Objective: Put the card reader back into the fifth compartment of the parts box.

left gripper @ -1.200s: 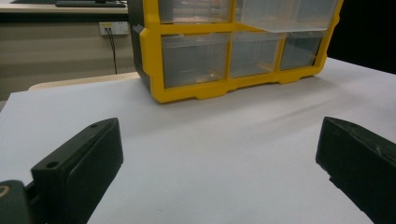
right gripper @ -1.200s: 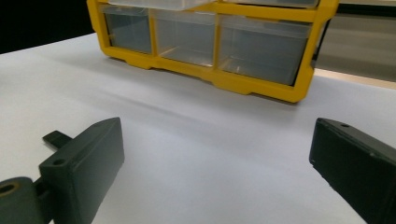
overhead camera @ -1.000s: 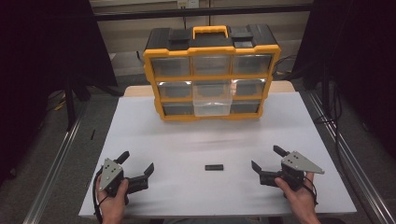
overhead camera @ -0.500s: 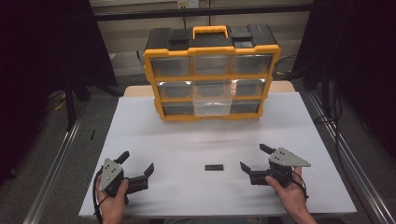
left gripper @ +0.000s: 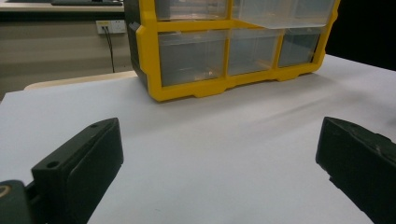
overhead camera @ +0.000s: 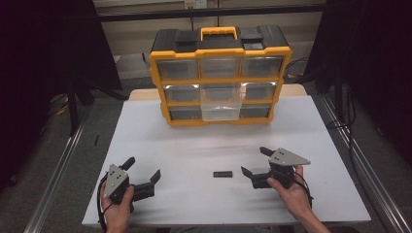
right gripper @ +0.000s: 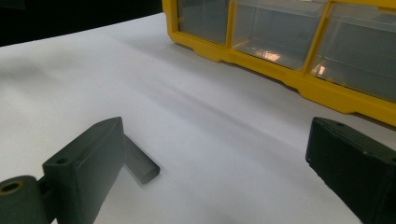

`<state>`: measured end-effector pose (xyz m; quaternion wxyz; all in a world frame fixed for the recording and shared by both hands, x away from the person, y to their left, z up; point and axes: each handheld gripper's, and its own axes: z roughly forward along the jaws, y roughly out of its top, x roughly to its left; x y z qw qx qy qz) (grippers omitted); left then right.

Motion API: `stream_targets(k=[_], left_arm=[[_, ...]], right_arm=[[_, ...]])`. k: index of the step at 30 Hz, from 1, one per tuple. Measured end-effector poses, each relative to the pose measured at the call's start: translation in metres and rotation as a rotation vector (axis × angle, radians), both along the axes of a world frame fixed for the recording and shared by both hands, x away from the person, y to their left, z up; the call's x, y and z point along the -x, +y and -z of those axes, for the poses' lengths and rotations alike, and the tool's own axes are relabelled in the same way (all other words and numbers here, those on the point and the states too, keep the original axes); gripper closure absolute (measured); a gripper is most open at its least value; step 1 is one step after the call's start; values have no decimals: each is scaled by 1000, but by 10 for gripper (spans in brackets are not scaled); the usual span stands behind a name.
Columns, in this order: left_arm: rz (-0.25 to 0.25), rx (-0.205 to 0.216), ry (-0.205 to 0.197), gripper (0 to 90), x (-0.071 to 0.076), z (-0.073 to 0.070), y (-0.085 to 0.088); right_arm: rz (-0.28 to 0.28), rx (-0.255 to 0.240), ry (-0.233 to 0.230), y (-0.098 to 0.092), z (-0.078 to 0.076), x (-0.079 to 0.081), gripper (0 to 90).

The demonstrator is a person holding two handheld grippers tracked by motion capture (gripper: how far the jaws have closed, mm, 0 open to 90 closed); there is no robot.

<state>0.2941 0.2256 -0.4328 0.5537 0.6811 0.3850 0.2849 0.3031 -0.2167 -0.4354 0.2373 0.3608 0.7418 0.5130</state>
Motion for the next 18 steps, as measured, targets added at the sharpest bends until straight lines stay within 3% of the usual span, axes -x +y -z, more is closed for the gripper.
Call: stream_targets(k=[18], left_arm=[[-4,3,-1,11,0,0,1]], right_arm=[[-109,39,81,25,-8,-20,50]])
